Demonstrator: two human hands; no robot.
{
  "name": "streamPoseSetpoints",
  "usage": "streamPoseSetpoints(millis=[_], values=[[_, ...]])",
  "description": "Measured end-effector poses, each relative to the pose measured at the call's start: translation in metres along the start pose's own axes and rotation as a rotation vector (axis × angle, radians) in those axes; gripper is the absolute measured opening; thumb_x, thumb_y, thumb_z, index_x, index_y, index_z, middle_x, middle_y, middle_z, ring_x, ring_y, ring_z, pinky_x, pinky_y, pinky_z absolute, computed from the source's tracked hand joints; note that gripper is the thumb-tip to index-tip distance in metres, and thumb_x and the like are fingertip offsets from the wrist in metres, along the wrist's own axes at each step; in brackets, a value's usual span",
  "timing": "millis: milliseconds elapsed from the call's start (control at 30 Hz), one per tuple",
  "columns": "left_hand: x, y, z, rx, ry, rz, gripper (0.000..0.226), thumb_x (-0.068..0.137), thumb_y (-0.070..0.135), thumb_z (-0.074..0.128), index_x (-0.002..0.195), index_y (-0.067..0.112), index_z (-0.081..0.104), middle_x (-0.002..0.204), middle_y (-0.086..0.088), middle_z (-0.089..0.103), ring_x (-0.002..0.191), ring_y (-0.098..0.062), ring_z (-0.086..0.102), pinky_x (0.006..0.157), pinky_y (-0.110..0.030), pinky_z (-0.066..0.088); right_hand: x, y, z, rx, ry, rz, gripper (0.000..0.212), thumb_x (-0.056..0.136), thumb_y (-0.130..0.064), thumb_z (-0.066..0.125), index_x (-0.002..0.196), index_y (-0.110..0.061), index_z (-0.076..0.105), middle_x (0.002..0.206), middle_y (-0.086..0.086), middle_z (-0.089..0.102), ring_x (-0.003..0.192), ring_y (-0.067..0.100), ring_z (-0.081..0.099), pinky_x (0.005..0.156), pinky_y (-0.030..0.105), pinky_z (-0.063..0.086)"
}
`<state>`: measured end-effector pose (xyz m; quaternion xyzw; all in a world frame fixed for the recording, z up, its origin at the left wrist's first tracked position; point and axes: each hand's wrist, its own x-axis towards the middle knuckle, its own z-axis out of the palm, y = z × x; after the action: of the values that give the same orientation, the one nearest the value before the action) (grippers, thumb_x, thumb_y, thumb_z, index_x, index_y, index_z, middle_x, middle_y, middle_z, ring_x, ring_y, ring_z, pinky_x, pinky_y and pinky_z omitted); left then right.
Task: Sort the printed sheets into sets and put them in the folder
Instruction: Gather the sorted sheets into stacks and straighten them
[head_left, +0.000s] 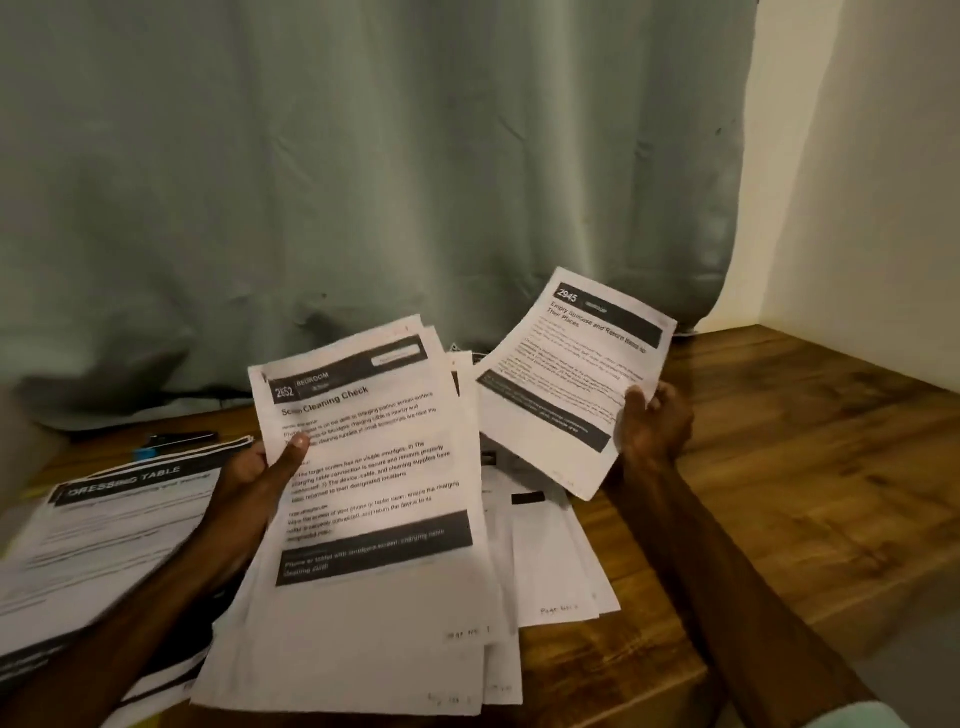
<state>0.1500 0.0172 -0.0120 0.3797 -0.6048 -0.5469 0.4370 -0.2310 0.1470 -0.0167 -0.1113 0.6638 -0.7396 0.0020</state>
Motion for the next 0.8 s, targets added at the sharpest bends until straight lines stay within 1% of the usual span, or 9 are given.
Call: streamPoseSetpoints(millis=[100,167,233,300,367,500,600,733,800], values=[[0.007,0.006,-0.008,-0.07,0.05,-0.029,0.021,0.099,0.033,0.061,0.116,0.024,0.068,0.102,-0.003,0.079,0.086,-0.024,0.077,0.063,-0.034,0.064,-0.011,0.002,0.011,0.002,-0.089,-0.036,0.021,0.098,-0.021,0.067,0.116,-0.012,0.063,0.121,0.006,0.07,0.099,0.025,0.072,0.076,0.042,0.063],[0.013,0.005,-0.011,-0.026,0.082,-0.022,0.019,0.098,0.034,0.062,0.113,0.025,0.069,0.101,-0.003,0.079,0.082,-0.021,0.077,0.065,-0.035,0.062,-0.017,0.004,0.016,-0.003,-0.168,-0.055,0.019,0.097,-0.019,0.068,0.115,-0.012,0.064,0.121,0.004,0.071,0.098,0.024,0.072,0.075,0.04,0.063],[0.015,0.002,-0.011,0.028,0.104,-0.018,0.016,0.098,0.034,0.062,0.109,0.025,0.069,0.096,-0.002,0.079,0.076,-0.017,0.077,0.06,-0.03,0.06,-0.024,0.005,0.021,-0.011,-0.285,-0.056,0.016,0.096,-0.015,0.069,0.111,-0.012,0.066,0.12,0.004,0.072,0.099,0.024,0.073,0.077,0.043,0.063],[0.016,-0.002,-0.008,0.059,0.104,-0.018,0.014,0.099,0.032,0.062,0.107,0.023,0.069,0.091,0.003,0.078,0.07,-0.013,0.076,0.054,-0.023,0.057,-0.035,0.007,0.026,0.028,-0.423,-0.016,0.016,0.093,-0.014,0.072,0.109,-0.015,0.067,0.115,0.003,0.075,0.096,0.025,0.075,0.079,0.05,0.063],[0.018,-0.006,-0.004,0.104,0.102,-0.014,0.016,0.1,0.03,0.061,0.111,0.02,0.068,0.094,0.004,0.076,0.069,-0.009,0.074,0.054,-0.02,0.055,-0.048,0.006,0.031,0.014,-0.551,0.032,0.02,0.091,-0.015,0.075,0.11,-0.018,0.068,0.112,0.003,0.076,0.093,0.026,0.076,0.078,0.052,0.063],[0.02,-0.012,0.004,0.16,0.137,0.009,0.022,0.1,0.027,0.06,0.119,0.016,0.066,0.091,0.01,0.07,0.077,-0.005,0.068,0.058,-0.018,0.049,-0.073,-0.005,0.033,0.001,-0.81,0.185,0.024,0.091,-0.012,0.075,0.113,-0.018,0.069,0.107,0.005,0.078,0.084,0.027,0.078,0.074,0.048,0.064],[0.02,-0.016,0.007,0.174,0.159,0.014,0.027,0.101,0.027,0.06,0.123,0.015,0.066,0.092,0.01,0.069,0.083,-0.008,0.066,0.063,-0.023,0.046,-0.084,-0.009,0.03,0.013,-0.997,0.266,0.03,0.093,-0.012,0.073,0.121,-0.018,0.068,0.111,0.005,0.077,0.093,0.029,0.077,0.083,0.053,0.062],[0.021,-0.018,0.009,0.137,0.21,0.029,0.025,0.101,0.029,0.06,0.121,0.017,0.066,0.093,0.009,0.068,0.084,-0.01,0.064,0.065,-0.025,0.046,-0.096,-0.015,0.026,0.148,-1.201,0.379,0.034,0.098,-0.007,0.064,0.131,-0.012,0.065,0.12,0.008,0.074,0.106,0.03,0.073,0.078,0.044,0.063],[0.022,-0.019,0.01,0.148,0.232,0.041,0.029,0.101,0.032,0.06,0.125,0.017,0.065,0.101,0.005,0.069,0.085,-0.009,0.062,0.069,-0.026,0.046,-0.099,-0.015,0.024,0.247,-1.296,0.444,0.038,0.097,-0.005,0.062,0.135,-0.009,0.061,0.128,0.013,0.07,0.116,0.035,0.069,0.088,0.051,0.06]])
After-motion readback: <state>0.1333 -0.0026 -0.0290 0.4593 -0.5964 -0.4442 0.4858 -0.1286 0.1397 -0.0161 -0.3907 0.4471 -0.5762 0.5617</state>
